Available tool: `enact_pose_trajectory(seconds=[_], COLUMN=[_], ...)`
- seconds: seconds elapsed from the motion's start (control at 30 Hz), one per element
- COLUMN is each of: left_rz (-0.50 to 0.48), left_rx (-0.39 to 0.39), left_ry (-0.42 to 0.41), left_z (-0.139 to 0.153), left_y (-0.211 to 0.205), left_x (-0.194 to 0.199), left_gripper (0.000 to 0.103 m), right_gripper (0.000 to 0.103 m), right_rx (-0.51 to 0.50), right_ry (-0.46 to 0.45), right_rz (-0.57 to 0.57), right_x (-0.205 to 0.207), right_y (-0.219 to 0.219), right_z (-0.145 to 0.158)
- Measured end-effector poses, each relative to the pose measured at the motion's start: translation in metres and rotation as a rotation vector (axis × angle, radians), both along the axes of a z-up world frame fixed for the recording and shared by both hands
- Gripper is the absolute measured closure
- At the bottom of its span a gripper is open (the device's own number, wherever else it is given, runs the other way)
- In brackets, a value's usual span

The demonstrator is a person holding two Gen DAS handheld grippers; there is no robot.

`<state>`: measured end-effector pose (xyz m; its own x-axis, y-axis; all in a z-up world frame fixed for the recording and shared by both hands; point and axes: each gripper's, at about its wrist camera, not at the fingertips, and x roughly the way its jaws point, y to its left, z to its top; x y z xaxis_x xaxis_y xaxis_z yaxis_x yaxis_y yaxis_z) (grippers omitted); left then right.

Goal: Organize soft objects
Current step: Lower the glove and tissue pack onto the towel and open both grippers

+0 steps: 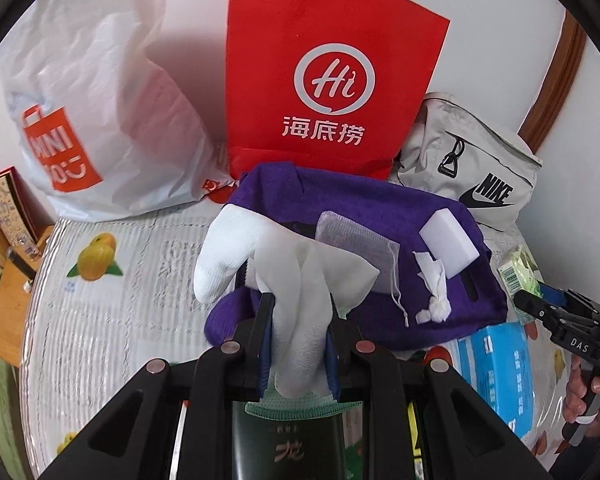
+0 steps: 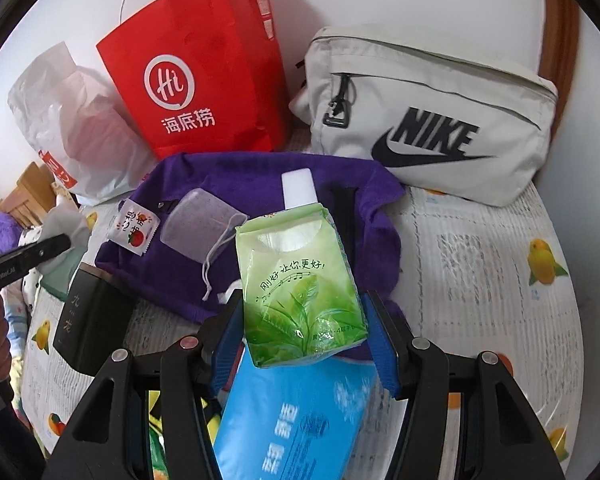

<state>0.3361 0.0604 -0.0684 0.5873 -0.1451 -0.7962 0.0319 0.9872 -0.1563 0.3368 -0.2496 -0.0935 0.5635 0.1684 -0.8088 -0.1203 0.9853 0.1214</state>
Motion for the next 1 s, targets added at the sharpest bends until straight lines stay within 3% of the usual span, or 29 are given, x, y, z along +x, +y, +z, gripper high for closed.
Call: enact_pose_trajectory(seconds=[0.47, 0.83, 1.0], left_rz=[-0.026, -0.053, -0.070], left_rx=[0.004, 0.003, 0.008], left_ry=[0.030, 0.062, 0.070], left_z=[-0.017, -0.031, -0.035], left_y=[-0.011, -0.027, -0.034], left_x=[0.039, 0.066, 0.071], left_gripper=[0.082, 0.082, 0.082], right_gripper=[0.046, 0.045, 0.038], right_rx=[-0.052, -0.111, -0.126], right_ry=[0.053, 0.079, 0.080], right_rz=[0.089, 0.122, 0.128], right_x=[0.051, 0.055, 0.055], right_y=[0.025, 0.022, 0.023], right_z=[-0.031, -0.043, -0.045])
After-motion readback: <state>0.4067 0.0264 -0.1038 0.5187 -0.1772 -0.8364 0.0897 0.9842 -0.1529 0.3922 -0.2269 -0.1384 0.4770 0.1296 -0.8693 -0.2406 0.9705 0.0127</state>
